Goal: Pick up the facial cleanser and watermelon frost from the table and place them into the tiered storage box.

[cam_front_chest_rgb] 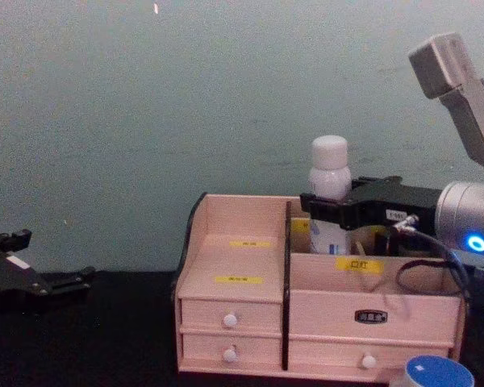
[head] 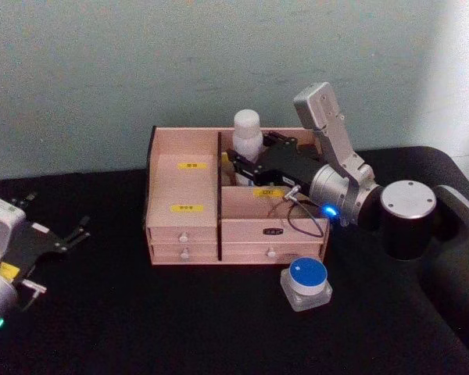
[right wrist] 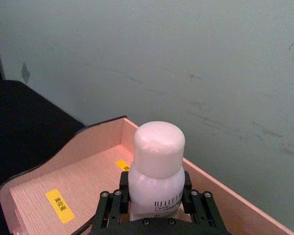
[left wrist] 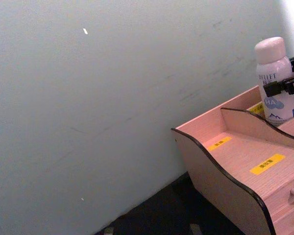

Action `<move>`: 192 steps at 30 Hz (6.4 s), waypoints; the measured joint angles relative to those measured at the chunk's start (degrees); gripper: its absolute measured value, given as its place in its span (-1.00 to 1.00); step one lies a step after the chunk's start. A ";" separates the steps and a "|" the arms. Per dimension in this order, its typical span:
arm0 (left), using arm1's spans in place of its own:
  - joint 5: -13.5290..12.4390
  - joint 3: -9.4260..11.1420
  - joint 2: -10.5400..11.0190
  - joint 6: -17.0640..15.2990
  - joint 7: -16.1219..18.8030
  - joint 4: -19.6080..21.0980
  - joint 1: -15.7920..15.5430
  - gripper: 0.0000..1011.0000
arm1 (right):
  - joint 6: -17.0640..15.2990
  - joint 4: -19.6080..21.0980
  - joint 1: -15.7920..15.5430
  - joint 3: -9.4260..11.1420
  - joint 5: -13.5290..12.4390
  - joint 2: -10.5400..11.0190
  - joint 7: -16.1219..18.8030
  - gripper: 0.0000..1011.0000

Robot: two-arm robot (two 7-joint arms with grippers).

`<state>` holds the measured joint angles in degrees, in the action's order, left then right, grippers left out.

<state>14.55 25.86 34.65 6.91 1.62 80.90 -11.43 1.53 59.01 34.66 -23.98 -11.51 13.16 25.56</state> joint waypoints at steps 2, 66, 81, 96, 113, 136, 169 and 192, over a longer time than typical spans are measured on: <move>0.00 0.00 0.00 0.00 0.00 0.00 0.00 0.98 | -0.47 -0.07 0.01 -0.04 0.23 0.00 0.00 0.18; 0.00 0.00 0.00 0.00 0.00 0.00 0.00 0.98 | -0.65 11.29 -6.62 3.01 0.55 4.02 -1.94 0.98; 0.00 0.00 0.00 0.00 0.00 0.00 0.00 0.98 | -2.42 29.78 -20.83 7.38 -5.59 15.33 3.06 0.98; 0.00 0.00 0.00 0.00 0.00 0.00 0.00 0.98 | -4.23 35.48 -29.91 7.67 -9.79 23.56 5.86 0.98; 0.00 0.00 0.00 0.00 0.00 0.00 0.00 0.98 | -7.65 30.56 -28.53 3.52 -11.00 24.19 6.98 0.98; 0.00 0.00 0.00 0.00 0.00 0.00 0.00 0.98 | -8.52 26.74 -26.56 1.60 -11.17 23.41 6.13 0.98; 0.00 0.00 0.00 0.00 0.00 0.00 0.00 0.98 | -9.22 24.08 -24.22 0.34 -12.33 22.34 6.84 0.98; 0.00 0.00 0.00 0.00 0.00 0.00 0.00 0.98 | -9.71 22.71 -22.81 -0.97 -12.87 22.04 7.51 0.98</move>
<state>14.55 25.86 34.65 6.91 1.62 80.90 -11.43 -8.18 81.72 11.85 -24.94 -24.38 35.20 33.07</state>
